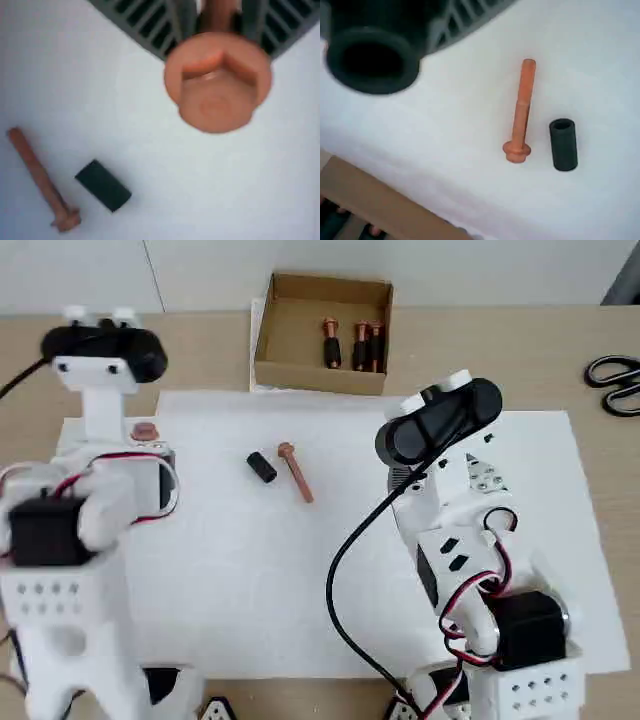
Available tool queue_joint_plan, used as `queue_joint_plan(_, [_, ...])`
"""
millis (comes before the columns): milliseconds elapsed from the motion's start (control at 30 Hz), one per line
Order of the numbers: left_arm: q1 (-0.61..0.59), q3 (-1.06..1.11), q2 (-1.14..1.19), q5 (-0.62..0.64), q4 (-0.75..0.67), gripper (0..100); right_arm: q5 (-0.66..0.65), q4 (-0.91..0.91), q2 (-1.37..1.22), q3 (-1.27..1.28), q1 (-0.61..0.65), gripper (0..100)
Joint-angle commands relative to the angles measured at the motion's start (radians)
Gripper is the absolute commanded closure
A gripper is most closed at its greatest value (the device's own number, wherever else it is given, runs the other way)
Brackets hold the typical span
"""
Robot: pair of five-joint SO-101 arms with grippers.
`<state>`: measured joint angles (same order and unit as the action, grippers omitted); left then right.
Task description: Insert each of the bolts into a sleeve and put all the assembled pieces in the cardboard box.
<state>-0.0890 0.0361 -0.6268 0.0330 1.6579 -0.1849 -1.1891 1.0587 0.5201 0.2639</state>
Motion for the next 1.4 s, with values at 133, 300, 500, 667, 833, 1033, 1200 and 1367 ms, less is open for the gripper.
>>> queue_joint_plan(133, [-0.002, 0.101, -0.153, 0.006, -0.109, 99, 0.216, 0.002, 0.016, -0.006, 0.007, 99.3])
queue_joint_plan(300, [-0.002, 0.259, -0.224, 0.051, -0.23, 99, 0.239, 0.004, 0.016, -0.006, 0.016, 99.3])
queue_joint_plan(500, [0.095, 0.45, -0.296, 0.18, -0.473, 99, 0.236, 0.001, 0.019, 0.044, 0.111, 99.3])
queue_joint_plan(667, [0.173, 0.559, -0.33, 0.222, -0.628, 99, 0.222, 0.087, 0.171, 0.16, 0.127, 99.4])
queue_joint_plan(833, [0.178, 0.622, -0.331, 0.226, -0.698, 99, 0.074, 0.262, 0.466, 0.417, 0.125, 99.4])
queue_joint_plan(1033, [0.195, 0.621, -0.331, 0.341, -0.741, 99, -0.014, 0.288, 0.736, 0.706, 0.125, 99.5])
queue_joint_plan(1200, [0.345, 0.625, -0.324, 0.411, -0.77, 99, 0.009, 0.292, 0.748, 0.767, 0.125, 99.5])
queue_joint_plan(1367, [0.457, 0.627, -0.322, 0.414, -0.809, 99, 0.089, 0.357, 0.737, 0.809, 0.124, 99.5])
